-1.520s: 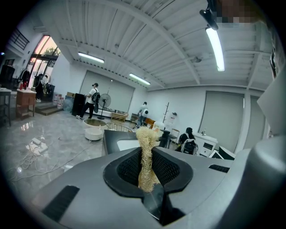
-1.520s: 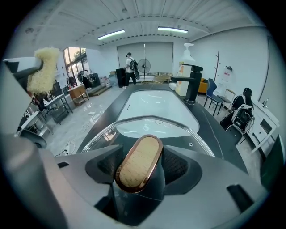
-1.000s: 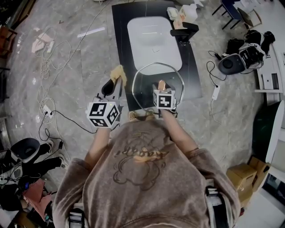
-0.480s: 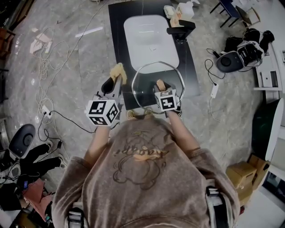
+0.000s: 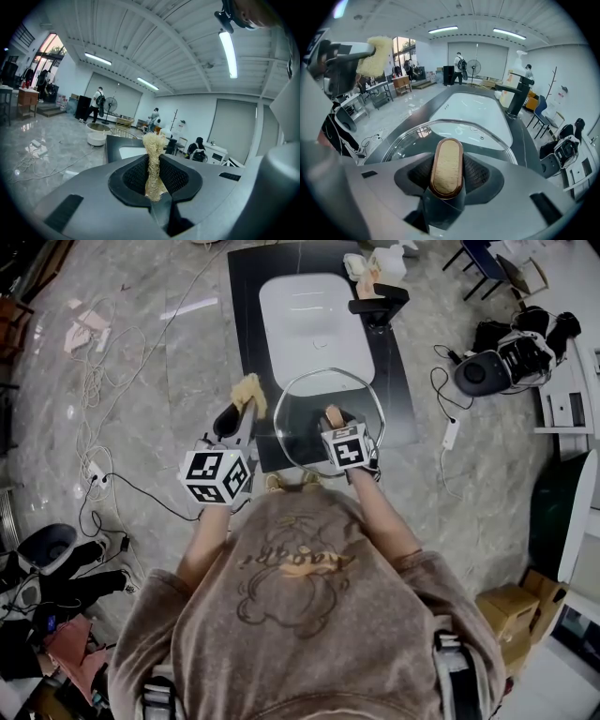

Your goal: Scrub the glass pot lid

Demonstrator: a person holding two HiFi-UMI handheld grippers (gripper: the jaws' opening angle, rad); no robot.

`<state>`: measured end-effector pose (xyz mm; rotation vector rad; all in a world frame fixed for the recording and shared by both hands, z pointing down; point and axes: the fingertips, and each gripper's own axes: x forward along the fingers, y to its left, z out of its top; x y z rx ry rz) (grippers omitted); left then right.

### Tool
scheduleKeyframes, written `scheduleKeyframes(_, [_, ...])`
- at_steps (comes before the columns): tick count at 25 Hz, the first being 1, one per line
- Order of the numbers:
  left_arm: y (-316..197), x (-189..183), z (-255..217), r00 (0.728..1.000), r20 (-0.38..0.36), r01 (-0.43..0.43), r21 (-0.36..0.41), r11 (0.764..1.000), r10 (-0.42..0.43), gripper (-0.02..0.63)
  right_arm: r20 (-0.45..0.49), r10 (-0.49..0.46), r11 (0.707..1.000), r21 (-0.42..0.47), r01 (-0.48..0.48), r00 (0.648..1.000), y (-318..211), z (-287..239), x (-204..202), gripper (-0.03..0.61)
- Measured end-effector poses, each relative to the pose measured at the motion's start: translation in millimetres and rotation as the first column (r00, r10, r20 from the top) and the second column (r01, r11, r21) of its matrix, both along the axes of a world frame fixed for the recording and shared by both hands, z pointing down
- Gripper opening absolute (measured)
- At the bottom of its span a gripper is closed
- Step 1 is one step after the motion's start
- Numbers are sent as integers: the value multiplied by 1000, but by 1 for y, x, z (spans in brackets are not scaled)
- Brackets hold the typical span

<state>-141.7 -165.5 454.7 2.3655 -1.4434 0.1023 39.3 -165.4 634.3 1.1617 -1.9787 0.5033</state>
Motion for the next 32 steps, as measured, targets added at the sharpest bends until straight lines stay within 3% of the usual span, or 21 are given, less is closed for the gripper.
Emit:
scheduleKeyframes(5, [2, -5, -6, 1000, 4, 17, 9, 1000, -17, 64, 36, -8, 999, 34, 7, 999, 4, -15, 3, 175])
scheduleKeyframes(9, [1, -18, -12, 999, -2, 47, 21, 999, -46, 64, 188, 12, 993, 116, -34, 982, -8, -58, 9, 175])
scheduleKeyframes(12, [-1, -23, -21, 998, -9, 62, 41, 997, -61, 64, 331, 9, 982, 177, -72, 944, -17, -98, 20, 175])
scheduleKeyframes(15, [-3, -23, -30, 998, -16, 64, 58, 996, -63, 64, 496, 19, 971, 199, -136, 868, -19, -136, 32, 175])
scheduleKeyframes(18, [-5, -16, -38, 998, -27, 54, 74, 996, -52, 64, 674, 16, 964, 187, -191, 739, -17, -169, 42, 175])
scheduleKeyframes(23, [-3, 4, -45, 999, -36, 8, 91, 996, -5, 64, 894, 37, 972, 72, -225, 446, -11, -190, 50, 175])
scheduleKeyframes(26, [-3, 17, -48, 999, -43, -18, 97, 995, 22, 64, 960, 63, 976, -2, -220, 272, -7, -192, 47, 175])
scheduleKeyframes(30, [2, 29, -52, 998, -44, -50, 106, 993, 55, 64, 993, 120, 971, -114, -211, 13, 0, -190, 48, 175])
scheduleKeyframes(32, [4, 34, -55, 996, -44, -73, 113, 991, 78, 64, 990, 132, 968, -140, -209, -56, 1, -187, 49, 175])
